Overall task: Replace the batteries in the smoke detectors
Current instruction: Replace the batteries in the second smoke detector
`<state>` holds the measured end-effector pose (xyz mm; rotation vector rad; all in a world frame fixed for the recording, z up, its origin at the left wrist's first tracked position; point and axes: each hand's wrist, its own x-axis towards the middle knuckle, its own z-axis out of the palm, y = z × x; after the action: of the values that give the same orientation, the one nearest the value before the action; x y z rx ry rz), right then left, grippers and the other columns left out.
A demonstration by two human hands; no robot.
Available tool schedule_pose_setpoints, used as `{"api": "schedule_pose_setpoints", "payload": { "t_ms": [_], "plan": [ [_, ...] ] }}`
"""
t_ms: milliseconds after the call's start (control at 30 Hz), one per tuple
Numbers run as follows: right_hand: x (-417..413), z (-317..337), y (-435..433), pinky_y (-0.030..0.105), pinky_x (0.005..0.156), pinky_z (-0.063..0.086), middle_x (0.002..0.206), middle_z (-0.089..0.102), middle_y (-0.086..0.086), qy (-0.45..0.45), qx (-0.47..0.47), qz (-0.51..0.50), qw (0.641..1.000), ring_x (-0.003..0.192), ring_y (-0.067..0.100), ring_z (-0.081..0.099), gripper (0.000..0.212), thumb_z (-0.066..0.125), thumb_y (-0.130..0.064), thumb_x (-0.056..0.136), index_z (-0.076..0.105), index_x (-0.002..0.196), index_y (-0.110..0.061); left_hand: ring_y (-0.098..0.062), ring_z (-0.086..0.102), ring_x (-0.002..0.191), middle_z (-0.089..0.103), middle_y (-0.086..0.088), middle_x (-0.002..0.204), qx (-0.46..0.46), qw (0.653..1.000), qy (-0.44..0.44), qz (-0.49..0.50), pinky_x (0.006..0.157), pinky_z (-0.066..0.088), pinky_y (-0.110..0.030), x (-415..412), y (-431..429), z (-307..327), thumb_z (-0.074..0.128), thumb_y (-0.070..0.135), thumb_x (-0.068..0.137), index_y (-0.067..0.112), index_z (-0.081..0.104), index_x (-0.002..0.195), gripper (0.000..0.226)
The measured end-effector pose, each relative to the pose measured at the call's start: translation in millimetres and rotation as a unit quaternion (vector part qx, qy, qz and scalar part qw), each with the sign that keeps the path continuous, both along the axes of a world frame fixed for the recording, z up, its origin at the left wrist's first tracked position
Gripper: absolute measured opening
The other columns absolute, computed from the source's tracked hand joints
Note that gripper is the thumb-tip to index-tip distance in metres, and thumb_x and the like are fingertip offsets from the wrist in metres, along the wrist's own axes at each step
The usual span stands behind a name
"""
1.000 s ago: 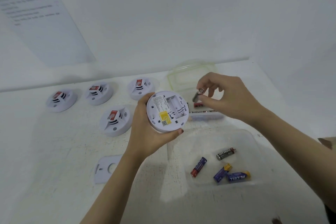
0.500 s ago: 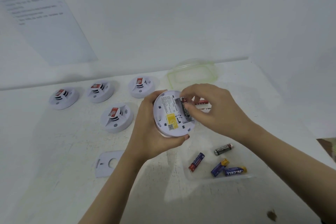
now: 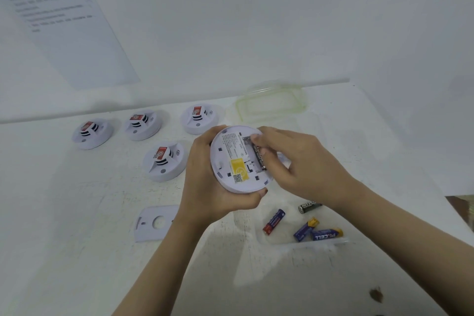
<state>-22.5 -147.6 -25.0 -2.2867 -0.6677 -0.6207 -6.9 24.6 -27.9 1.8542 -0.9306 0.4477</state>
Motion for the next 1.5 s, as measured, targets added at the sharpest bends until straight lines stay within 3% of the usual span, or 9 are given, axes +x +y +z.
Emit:
{"api": "schedule_pose_setpoints", "payload": {
  "t_ms": [167, 367, 467, 633, 800, 967, 1167, 1300, 1500],
  "plan": [
    [2.0, 1.3, 2.5, 0.031, 0.058, 0.047, 0.088, 0.066, 0.005, 0.013, -0.024, 0.009, 1.0, 0.068, 0.017, 0.058, 0.027, 0.043, -0.015, 0.09, 0.064, 0.102, -0.004, 0.022, 0.05, 0.1, 0.047, 0.047, 0.112, 0.002, 1.0, -0.011, 0.016, 0.08, 0.038, 0.003, 2.0, 2.1, -0.2, 0.072, 0.032, 0.052, 0.043, 0.038, 0.109, 0.067],
    [34.4, 2.4, -12.3, 0.035, 0.084, 0.056, 0.114, 0.069, 0.0, 0.249, 0.207, 0.018, 0.946, 0.097, 0.015, 0.067, 0.031, 0.054, -0.016, 0.092, 0.063, 0.115, -0.035, 0.004, 0.051, 0.113, 0.046, 0.033, 0.119, 0.018, 0.996, 0.029, 0.083, 0.092, 0.045, -0.016, 20.4, 17.0, -21.6, 0.082, 0.042, 0.053, 0.053, 0.035, 0.12, 0.082],
    [61.8, 5.3, -29.7, 0.006, 0.077, 0.045, 0.108, 0.068, -0.006, 0.272, 0.054, -0.06, 0.959, 0.089, 0.002, 0.062, 0.027, 0.056, -0.013, 0.091, 0.068, 0.112, -0.025, -0.003, 0.048, 0.118, 0.042, 0.026, 0.123, 0.034, 0.991, 0.055, 0.115, 0.099, 0.041, -0.02, 26.8, 25.5, -36.9, 0.081, 0.049, 0.052, 0.046, 0.03, 0.125, 0.09],
    [93.9, -5.6, -33.4, 0.022, 0.077, 0.038, 0.108, 0.063, 0.001, 0.378, -0.199, -0.119, 0.896, 0.09, 0.009, 0.05, 0.036, 0.063, -0.026, 0.086, 0.062, 0.122, -0.022, 0.011, 0.045, 0.113, 0.04, 0.036, 0.118, 0.046, 0.989, 0.066, 0.126, 0.092, 0.036, -0.005, 29.6, 29.6, -43.7, 0.082, 0.047, 0.052, 0.047, 0.03, 0.122, 0.087],
    [105.4, -19.1, -14.6, 0.027, 0.068, 0.044, 0.097, 0.069, 0.009, 0.349, -0.2, -0.141, 0.904, 0.087, 0.025, 0.062, 0.04, 0.071, -0.041, 0.077, 0.071, 0.104, -0.011, 0.007, 0.047, 0.113, 0.042, 0.029, 0.118, 0.043, 0.987, 0.073, 0.134, 0.092, 0.037, -0.006, 32.2, 34.2, -49.3, 0.082, 0.048, 0.052, 0.042, 0.033, 0.123, 0.086],
    [108.0, -25.8, -9.0, 0.031, 0.072, 0.05, 0.089, 0.063, 0.002, 0.34, -0.145, -0.162, 0.915, 0.083, 0.02, 0.06, 0.031, 0.079, -0.029, 0.069, 0.065, 0.089, -0.01, 0.008, 0.045, 0.112, 0.038, 0.038, 0.117, 0.046, 0.985, 0.071, 0.148, 0.093, 0.037, -0.007, 32.6, 38.0, -50.8, 0.08, 0.052, 0.051, 0.048, 0.029, 0.123, 0.088],
    [87.9, -19.3, -8.3, 0.016, 0.05, 0.046, 0.078, 0.067, 0.0, 0.298, 0.098, -0.124, 0.941, 0.056, 0.006, 0.057, 0.021, 0.068, -0.005, 0.076, 0.056, 0.09, -0.014, 0.0, 0.047, 0.115, 0.041, 0.024, 0.12, 0.047, 0.983, 0.088, 0.152, 0.095, 0.039, -0.01, 35.1, 40.7, -56.8, 0.081, 0.052, 0.051, 0.038, 0.031, 0.128, 0.093],
    [56.8, 1.0, 7.6, 0.013, 0.058, 0.045, 0.077, 0.069, -0.002, 0.198, 0.26, -0.06, 0.943, 0.058, 0.007, 0.061, 0.028, 0.071, -0.002, 0.076, 0.059, 0.097, -0.016, 0.0, 0.048, 0.116, 0.043, 0.02, 0.121, 0.04, 0.982, 0.103, 0.152, 0.096, 0.042, -0.014, 34.2, 38.6, -55.5, 0.082, 0.051, 0.051, 0.03, 0.032, 0.129, 0.094],
    [19.6, 1.1, 15.6, 0.028, 0.074, 0.054, 0.087, 0.071, -0.003, 0.063, 0.105, 0.042, 0.992, 0.08, 0.008, 0.066, 0.02, 0.07, -0.004, 0.079, 0.062, 0.093, -0.015, -0.008, 0.054, 0.118, 0.05, 0.014, 0.123, -0.024, 0.982, 0.136, 0.126, 0.095, 0.051, -0.034, 20.1, 28.6, -42.4, 0.084, 0.042, 0.05, 0.037, 0.034, 0.126, 0.091]
  ]
}}
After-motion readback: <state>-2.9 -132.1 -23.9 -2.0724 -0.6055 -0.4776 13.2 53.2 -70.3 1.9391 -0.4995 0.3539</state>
